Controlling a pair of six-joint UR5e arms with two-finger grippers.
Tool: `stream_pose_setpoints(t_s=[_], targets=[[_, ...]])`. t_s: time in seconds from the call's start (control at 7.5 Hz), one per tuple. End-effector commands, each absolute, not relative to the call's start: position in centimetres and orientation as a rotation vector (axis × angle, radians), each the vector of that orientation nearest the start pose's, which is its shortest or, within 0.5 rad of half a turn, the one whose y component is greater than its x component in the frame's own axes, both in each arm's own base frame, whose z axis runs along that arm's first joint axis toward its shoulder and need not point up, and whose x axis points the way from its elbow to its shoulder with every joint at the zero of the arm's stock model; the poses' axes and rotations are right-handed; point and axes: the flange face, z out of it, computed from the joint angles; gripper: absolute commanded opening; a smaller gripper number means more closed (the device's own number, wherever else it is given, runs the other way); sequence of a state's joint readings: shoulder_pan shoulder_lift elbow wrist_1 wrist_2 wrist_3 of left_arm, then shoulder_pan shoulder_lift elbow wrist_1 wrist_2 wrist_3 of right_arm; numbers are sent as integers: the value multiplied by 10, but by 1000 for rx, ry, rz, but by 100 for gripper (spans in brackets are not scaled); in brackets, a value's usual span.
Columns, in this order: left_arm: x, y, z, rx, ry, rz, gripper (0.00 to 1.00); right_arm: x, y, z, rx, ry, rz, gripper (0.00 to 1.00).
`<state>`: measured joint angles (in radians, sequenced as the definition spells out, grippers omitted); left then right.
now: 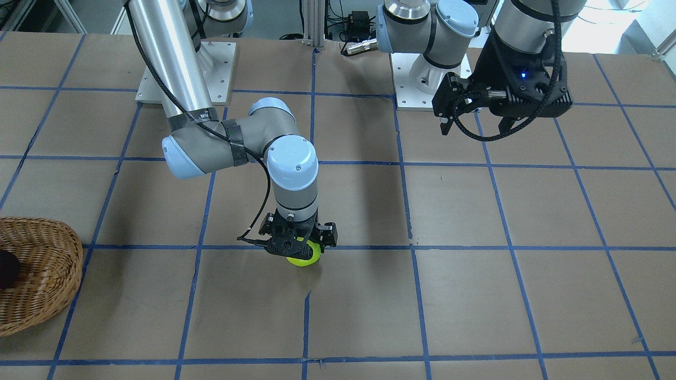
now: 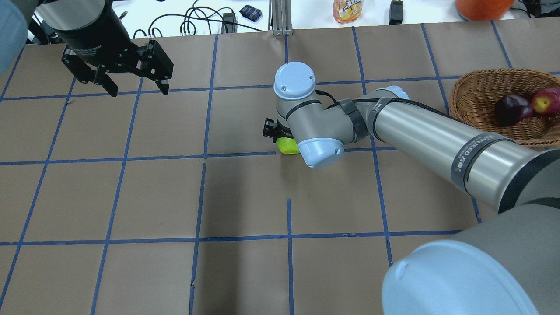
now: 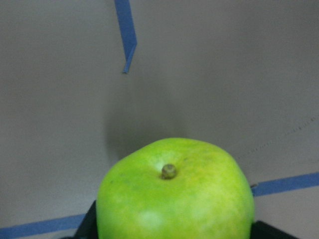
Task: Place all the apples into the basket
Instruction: 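Lift the green apple with the right gripper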
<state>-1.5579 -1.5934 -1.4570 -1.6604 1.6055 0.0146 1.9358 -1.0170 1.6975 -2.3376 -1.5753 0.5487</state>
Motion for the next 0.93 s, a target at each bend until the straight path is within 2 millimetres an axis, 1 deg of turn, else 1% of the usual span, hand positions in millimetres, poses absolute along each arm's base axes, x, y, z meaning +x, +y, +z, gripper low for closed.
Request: stream_pose_setpoints(t_s=[0.0, 0.13, 0.27, 0.4, 0.53, 0.67, 0.8], targets=[[-121, -499, 522, 10, 3077, 27, 100, 344, -551, 188, 267, 3097, -123, 89], [-120, -499, 522, 8, 3082, 27, 100, 344, -552, 189, 253, 3098, -130, 78], [-121, -499, 521, 10, 3082, 30, 100, 346, -555, 201, 252, 3088, -160, 77], [-121, -499, 521, 10, 3080, 30, 100, 341, -555, 221, 259, 3085, -159, 77], [-122, -499, 521, 10, 3085, 30, 100, 325, -563, 240, 281, 3096, -126, 77], [-122, -500, 520, 10, 3086, 30, 100, 313, -568, 241, 289, 3107, -76, 71], [-122, -499, 521, 10, 3085, 25, 100, 313, -567, 236, 289, 3105, -66, 61]])
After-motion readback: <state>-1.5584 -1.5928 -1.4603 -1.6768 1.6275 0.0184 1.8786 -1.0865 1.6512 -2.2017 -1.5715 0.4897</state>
